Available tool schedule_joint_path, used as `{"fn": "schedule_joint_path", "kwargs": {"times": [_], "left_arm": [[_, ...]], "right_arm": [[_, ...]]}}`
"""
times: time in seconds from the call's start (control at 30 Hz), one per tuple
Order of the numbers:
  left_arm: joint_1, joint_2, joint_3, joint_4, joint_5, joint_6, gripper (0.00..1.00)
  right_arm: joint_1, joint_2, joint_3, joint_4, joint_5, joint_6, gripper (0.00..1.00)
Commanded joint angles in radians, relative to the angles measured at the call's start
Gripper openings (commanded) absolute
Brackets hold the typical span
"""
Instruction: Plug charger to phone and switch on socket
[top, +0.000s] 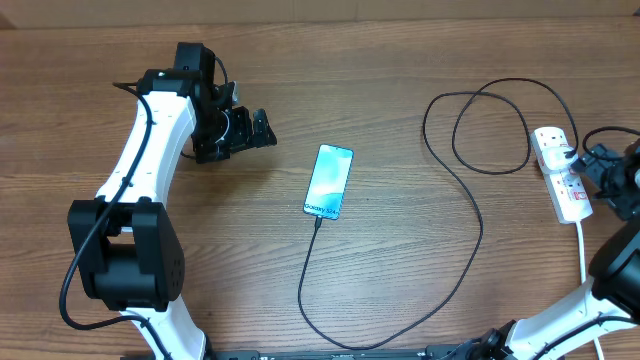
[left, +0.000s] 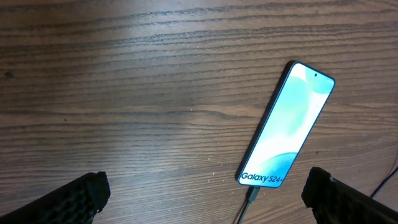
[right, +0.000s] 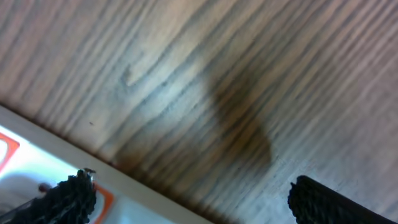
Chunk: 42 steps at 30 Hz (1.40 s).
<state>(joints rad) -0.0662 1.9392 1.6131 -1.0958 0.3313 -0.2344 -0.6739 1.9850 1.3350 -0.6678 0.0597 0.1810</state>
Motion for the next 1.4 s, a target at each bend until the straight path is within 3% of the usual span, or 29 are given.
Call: {"fn": "schedule_joint_path", "kwargs": {"times": [0.0, 0.97, 1.37], "left_arm": [[-0.006, -0.029, 0.013, -0.002, -0.006, -0.009, 1.0], [-0.006, -0.029, 0.013, -0.002, -0.006, -0.009, 1.0], [-0.006, -0.029, 0.013, -0.002, -0.006, -0.009, 1.0]], "right_arm": [[-0.001, 0.02, -0.001, -0.01, -0.018, -0.004, 1.0], [0.0, 0.02, -0.001, -0.086, -0.119, -0.078, 0.95], [0.0, 0.02, -0.001, -0.09, -0.122, -0.079, 0.98]]}}
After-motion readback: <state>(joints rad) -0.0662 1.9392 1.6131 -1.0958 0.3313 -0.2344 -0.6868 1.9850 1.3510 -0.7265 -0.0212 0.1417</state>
